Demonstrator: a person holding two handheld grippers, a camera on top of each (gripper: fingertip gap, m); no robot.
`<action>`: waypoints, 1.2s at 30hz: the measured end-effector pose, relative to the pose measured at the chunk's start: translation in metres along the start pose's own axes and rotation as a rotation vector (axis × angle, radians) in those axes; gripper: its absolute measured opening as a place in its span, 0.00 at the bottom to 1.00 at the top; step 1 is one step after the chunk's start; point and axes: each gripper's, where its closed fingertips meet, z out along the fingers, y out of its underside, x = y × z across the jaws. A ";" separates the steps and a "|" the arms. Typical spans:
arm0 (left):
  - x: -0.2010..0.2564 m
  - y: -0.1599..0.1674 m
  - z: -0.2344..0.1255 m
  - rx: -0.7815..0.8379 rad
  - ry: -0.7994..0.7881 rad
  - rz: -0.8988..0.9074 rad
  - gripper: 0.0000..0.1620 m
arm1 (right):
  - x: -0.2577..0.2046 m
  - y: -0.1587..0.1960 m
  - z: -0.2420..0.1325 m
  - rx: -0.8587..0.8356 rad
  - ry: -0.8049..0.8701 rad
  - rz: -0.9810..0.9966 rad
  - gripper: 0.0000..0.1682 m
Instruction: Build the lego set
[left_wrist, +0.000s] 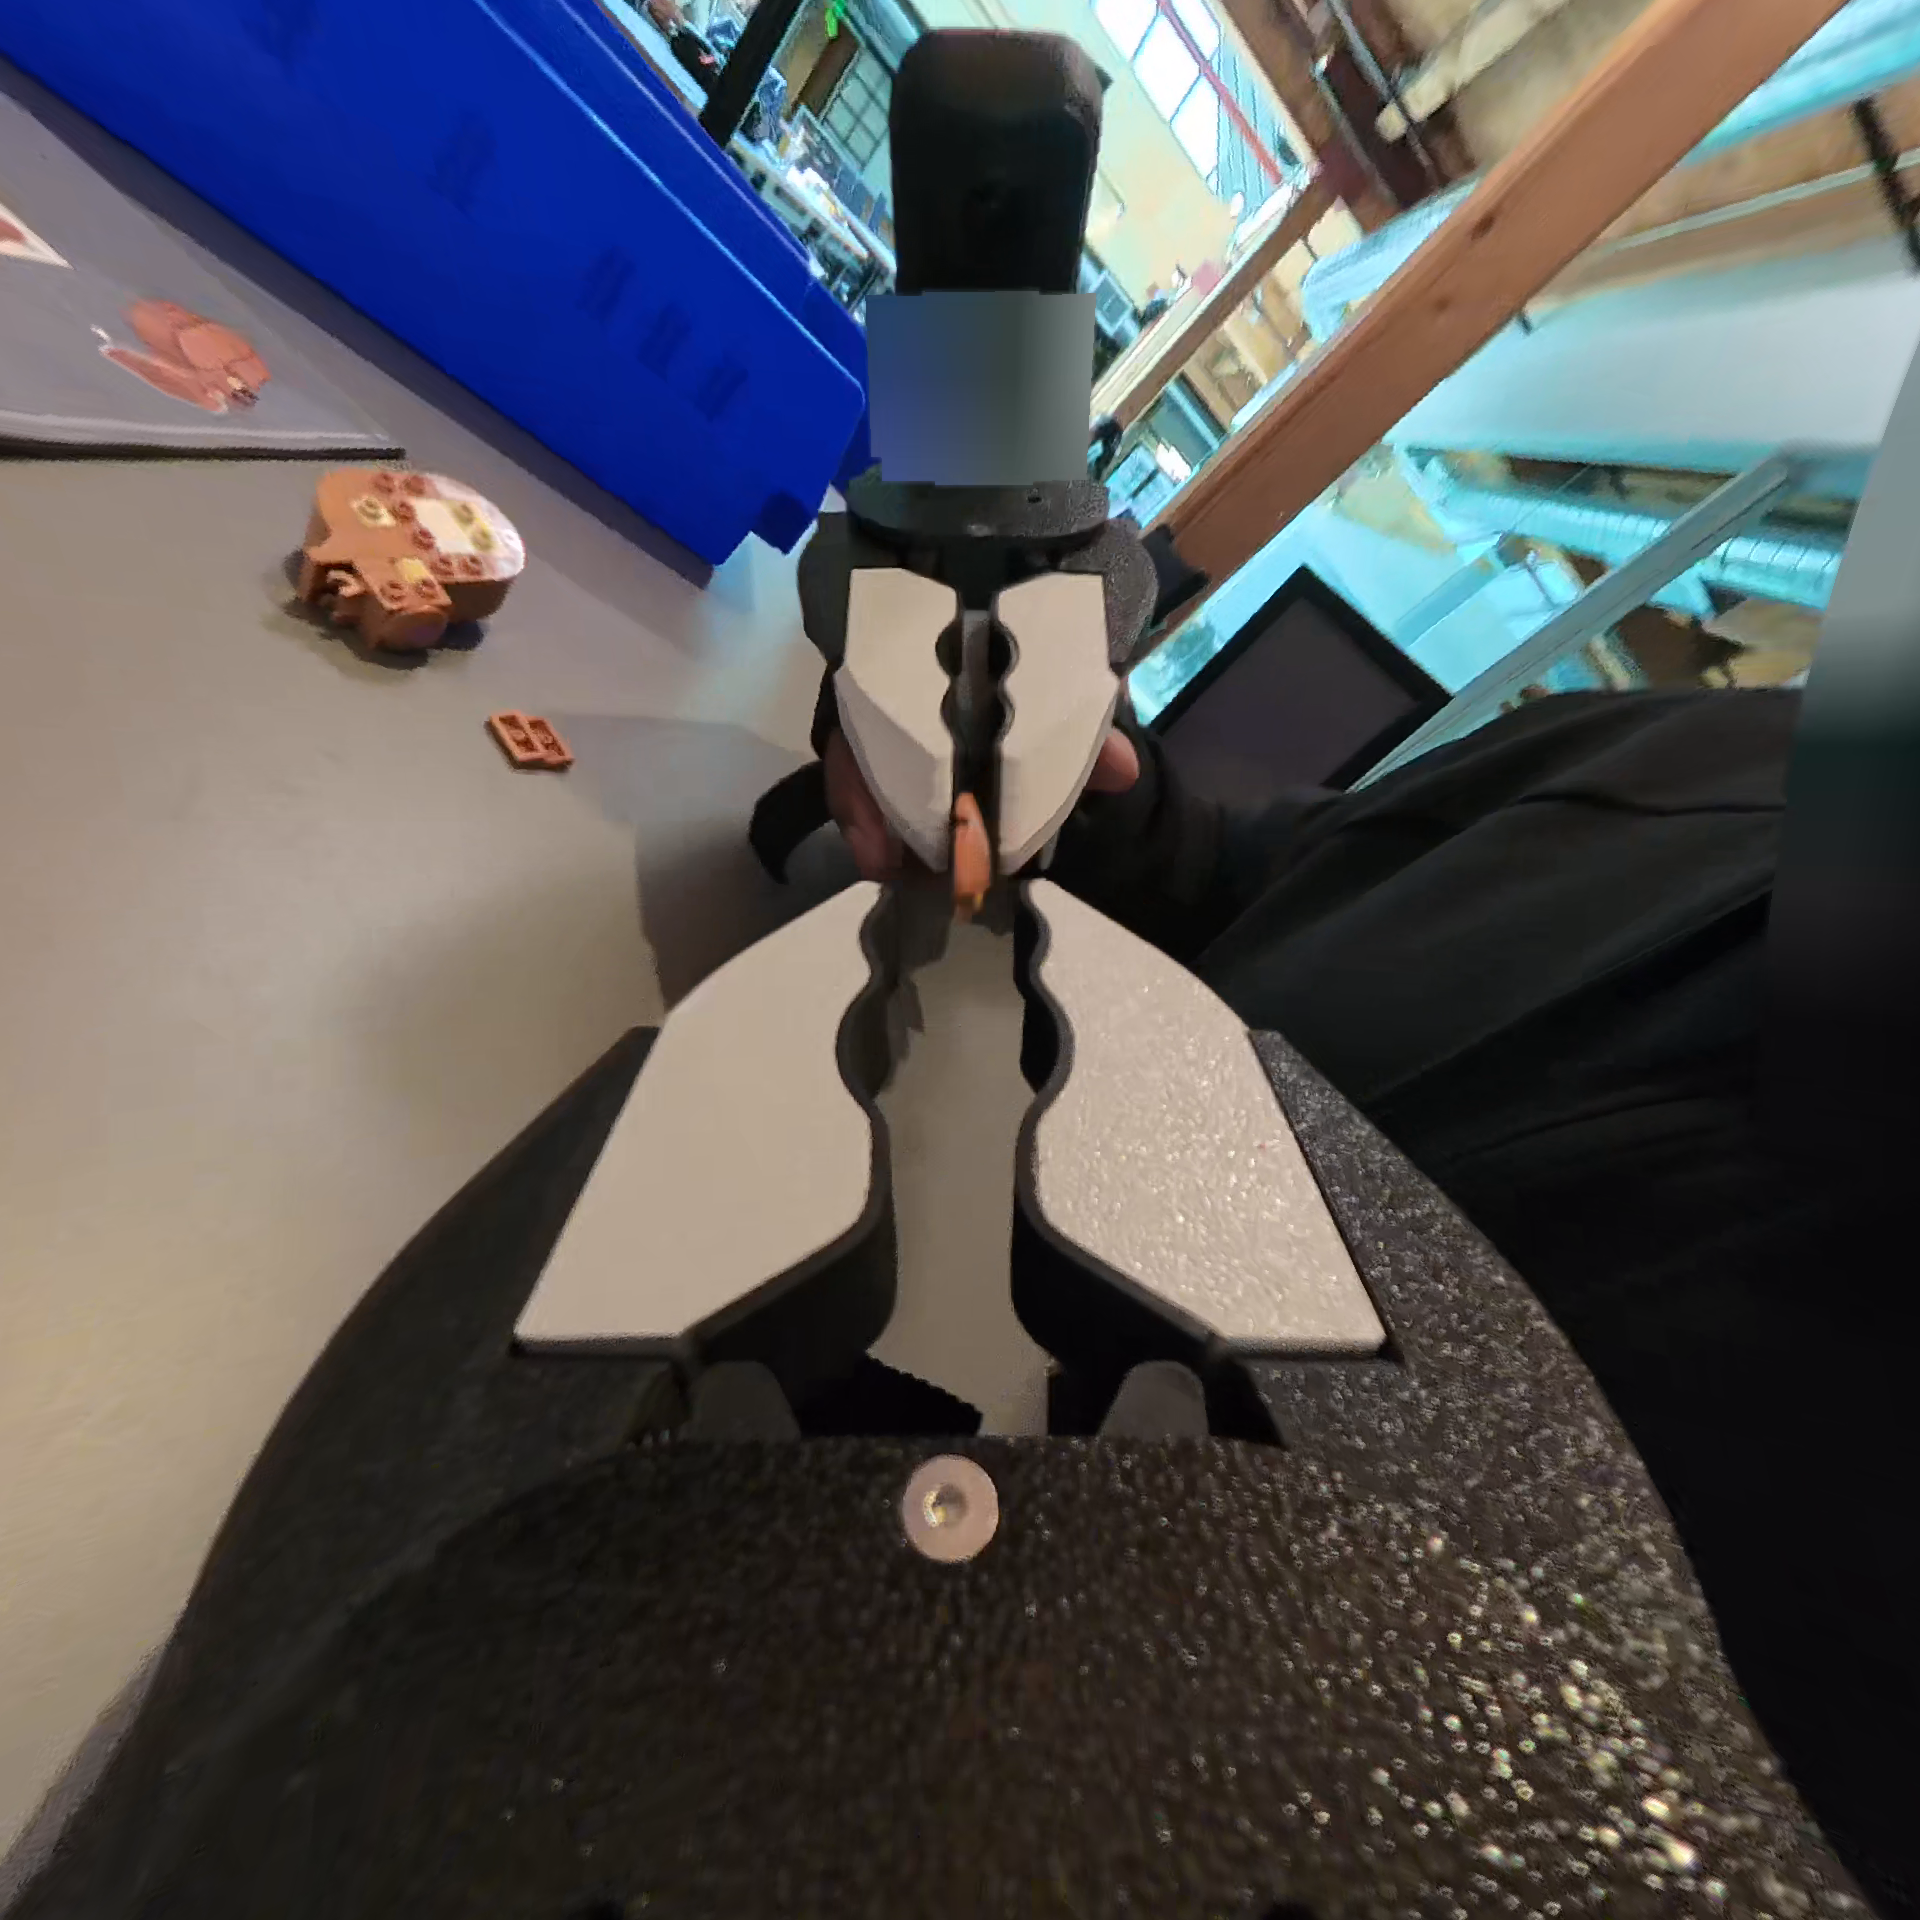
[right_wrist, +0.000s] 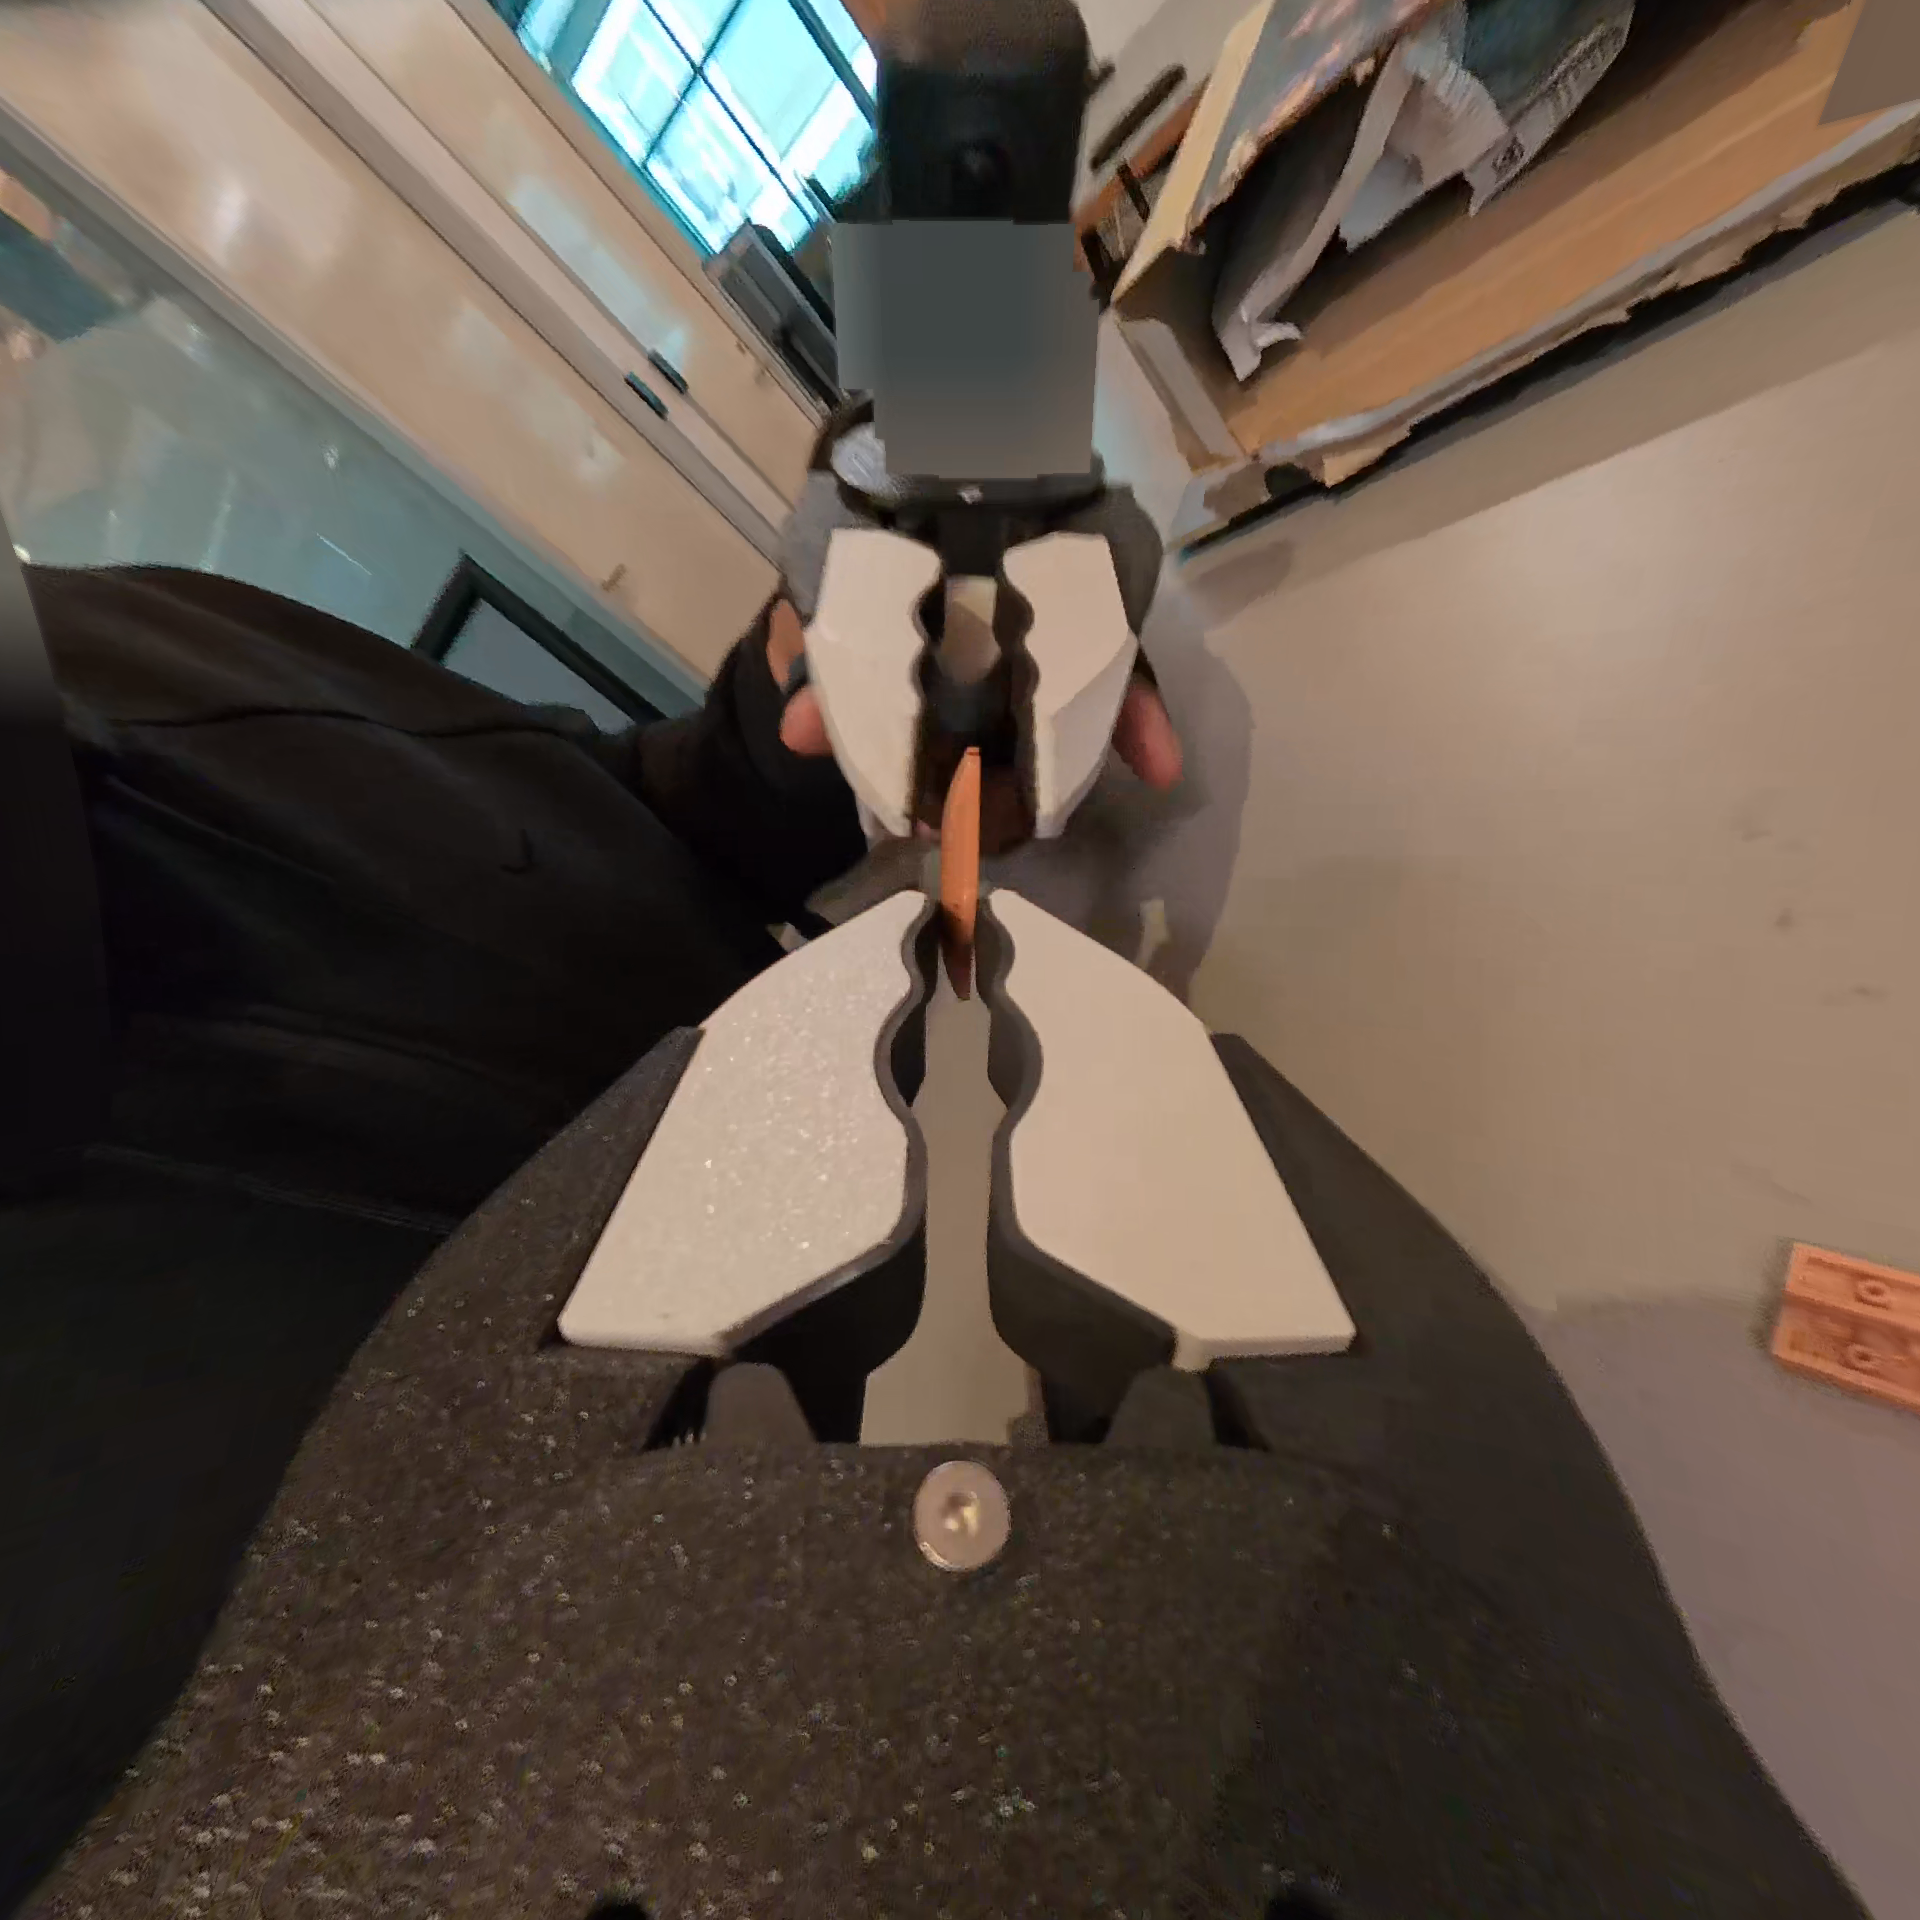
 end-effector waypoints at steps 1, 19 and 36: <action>0.002 -0.001 0.000 -0.019 -0.005 0.029 0.15 | 0.001 0.002 0.001 -0.031 0.019 -0.016 0.04; 0.012 0.017 0.010 -0.205 0.048 0.273 0.04 | -0.006 0.004 0.010 -0.116 -0.006 -0.050 0.12; -0.023 0.012 -0.008 -0.085 -0.157 0.061 0.04 | 0.047 0.053 -0.012 -0.332 0.494 -0.164 0.14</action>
